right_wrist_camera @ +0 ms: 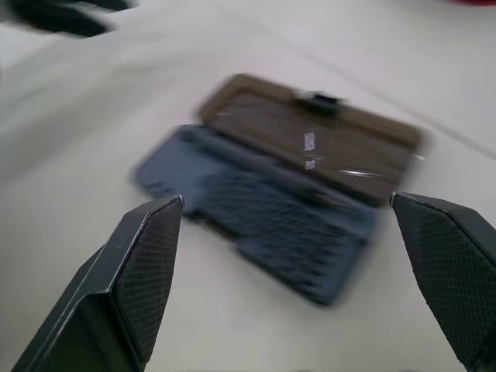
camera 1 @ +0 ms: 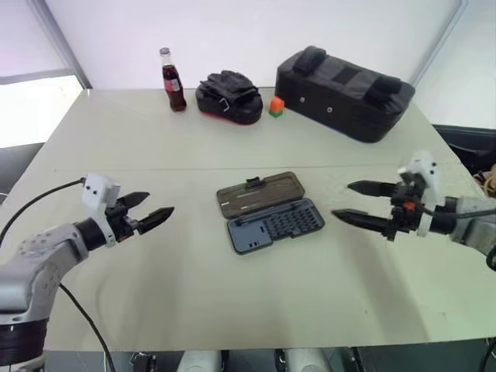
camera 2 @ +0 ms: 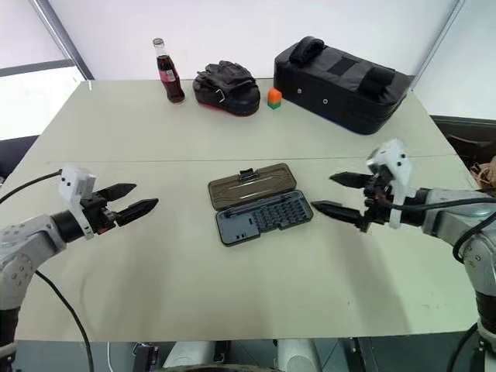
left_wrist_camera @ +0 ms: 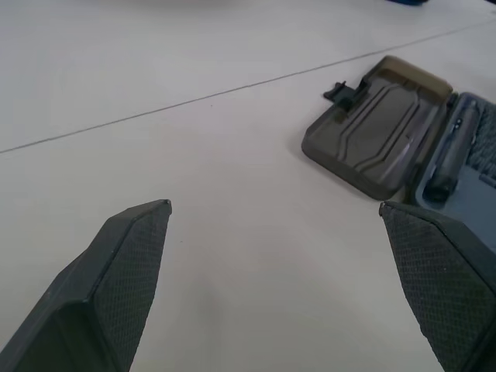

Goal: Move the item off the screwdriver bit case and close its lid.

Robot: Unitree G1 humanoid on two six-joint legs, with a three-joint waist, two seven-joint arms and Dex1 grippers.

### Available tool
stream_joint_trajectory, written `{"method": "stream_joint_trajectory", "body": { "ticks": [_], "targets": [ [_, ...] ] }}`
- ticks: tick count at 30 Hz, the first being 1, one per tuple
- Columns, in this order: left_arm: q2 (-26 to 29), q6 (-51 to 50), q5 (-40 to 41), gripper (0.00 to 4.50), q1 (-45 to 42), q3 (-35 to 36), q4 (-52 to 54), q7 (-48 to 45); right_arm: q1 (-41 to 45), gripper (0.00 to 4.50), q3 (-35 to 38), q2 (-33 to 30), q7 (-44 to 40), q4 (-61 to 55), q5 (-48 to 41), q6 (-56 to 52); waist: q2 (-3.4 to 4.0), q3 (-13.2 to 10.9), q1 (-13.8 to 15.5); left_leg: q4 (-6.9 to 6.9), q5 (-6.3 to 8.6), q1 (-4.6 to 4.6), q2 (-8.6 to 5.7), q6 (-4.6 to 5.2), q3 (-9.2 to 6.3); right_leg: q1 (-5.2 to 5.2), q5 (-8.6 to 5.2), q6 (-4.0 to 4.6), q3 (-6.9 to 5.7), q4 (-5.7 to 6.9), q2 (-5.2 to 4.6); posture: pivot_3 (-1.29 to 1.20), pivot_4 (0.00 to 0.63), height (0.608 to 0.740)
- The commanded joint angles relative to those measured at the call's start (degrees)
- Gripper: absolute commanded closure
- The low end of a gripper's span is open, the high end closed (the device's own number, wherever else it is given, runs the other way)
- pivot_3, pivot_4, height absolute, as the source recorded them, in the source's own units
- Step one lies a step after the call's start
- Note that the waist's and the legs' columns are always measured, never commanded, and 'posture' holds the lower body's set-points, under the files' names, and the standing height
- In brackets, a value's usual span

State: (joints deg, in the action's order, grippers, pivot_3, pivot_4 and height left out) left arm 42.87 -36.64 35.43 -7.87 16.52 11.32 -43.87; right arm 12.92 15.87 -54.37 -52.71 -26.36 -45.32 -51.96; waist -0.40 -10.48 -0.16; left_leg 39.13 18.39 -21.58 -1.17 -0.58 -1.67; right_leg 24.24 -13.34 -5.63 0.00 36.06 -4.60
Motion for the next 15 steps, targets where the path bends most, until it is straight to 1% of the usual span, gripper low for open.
{"method": "stream_joint_trajectory", "body": {
  "ticks": [1,3,5,7,9,12,13,15],
  "targets": [
    [2.0,5.3,-3.7,0.0,-3.8,-3.0,-4.7,-5.0,-3.4,0.06,0.6,-0.5,-1.0,-5.3,-2.2,0.0,-0.02,0.0,0.6,0.0,0.0,-0.01,-0.02,0.0,0.01,0.0,0.0,0.0,0.0,-0.01,-0.02,0.0,0.15,0.74],
    [2.8,7.2,-4.9,0.0,-7.3,-5.1,-8.4,-8.4,-5.3,0.06,0.7,-0.9,-0.7,-5.7,-0.9,1.0,-0.03,0.0,0.8,0.0,0.0,-0.03,-0.02,0.0,0.05,0.0,0.0,0.0,0.0,-0.05,-0.03,0.0,0.15,0.74],
    [2.4,8.6,-6.2,0.0,-14.9,-9.1,-14.2,-13.3,-5.7,0.06,0.0,-1.1,-0.4,-4.9,1.2,2.6,-0.06,0.0,1.1,0.0,0.0,-0.04,-0.04,0.0,0.06,0.0,0.0,0.0,0.0,-0.06,-0.05,0.0,0.15,0.74],
    [0.6,11.7,-9.9,0.0,-24.5,-15.2,-22.7,-19.7,-4.3,0.06,-1.3,-0.4,0.5,-3.6,2.7,3.9,-0.12,0.0,1.2,0.09,-0.01,-0.12,-0.1,-0.01,-0.04,-0.01,0.0,0.0,-0.08,-0.07,-0.02,0.0,0.15,0.74],
    [-1.9,15.8,-13.9,0.0,-32.2,-19.9,-31.7,-24.5,-2.9,0.06,-2.2,0.3,1.3,-2.6,3.7,4.8,-0.14,0.0,1.2,0.16,-0.03,-0.06,-0.28,-0.03,-0.01,-0.14,0.0,0.0,-0.09,-0.07,-0.01,0.0,0.15,0.74],
    [-8.6,25.5,-21.7,0.0,-45.2,-25.8,-52.3,-28.6,-1.7,0.06,-2.6,2.1,3.5,-2.4,4.5,6.0,-0.18,0.0,0.9,0.15,-0.02,0.04,-0.34,-0.01,0.04,-0.23,0.02,-0.03,-0.07,-0.06,-0.04,0.0,0.15,0.74],
    [-10.5,28.8,-23.9,0.0,-48.4,-26.8,-58.5,-29.0,-1.8,0.06,-2.6,2.7,4.2,-2.7,4.7,6.2,-0.21,0.0,0.6,0.14,-0.01,0.02,-0.35,0.0,0.11,-0.22,0.02,-0.04,-0.1,-0.09,-0.01,0.0,0.15,0.74],
    [-12.7,33.6,-26.8,0.0,-52.2,-27.8,-67.1,-29.6,-2.3,0.06,-2.7,3.6,5.6,-3.8,4.8,6.2,-0.26,-0.1,0.1,0.1,0.03,-0.01,-0.32,0.08,0.13,-0.12,0.0,-0.06,-0.08,-0.07,0.0,0.0,0.15,0.74]
  ]
}}
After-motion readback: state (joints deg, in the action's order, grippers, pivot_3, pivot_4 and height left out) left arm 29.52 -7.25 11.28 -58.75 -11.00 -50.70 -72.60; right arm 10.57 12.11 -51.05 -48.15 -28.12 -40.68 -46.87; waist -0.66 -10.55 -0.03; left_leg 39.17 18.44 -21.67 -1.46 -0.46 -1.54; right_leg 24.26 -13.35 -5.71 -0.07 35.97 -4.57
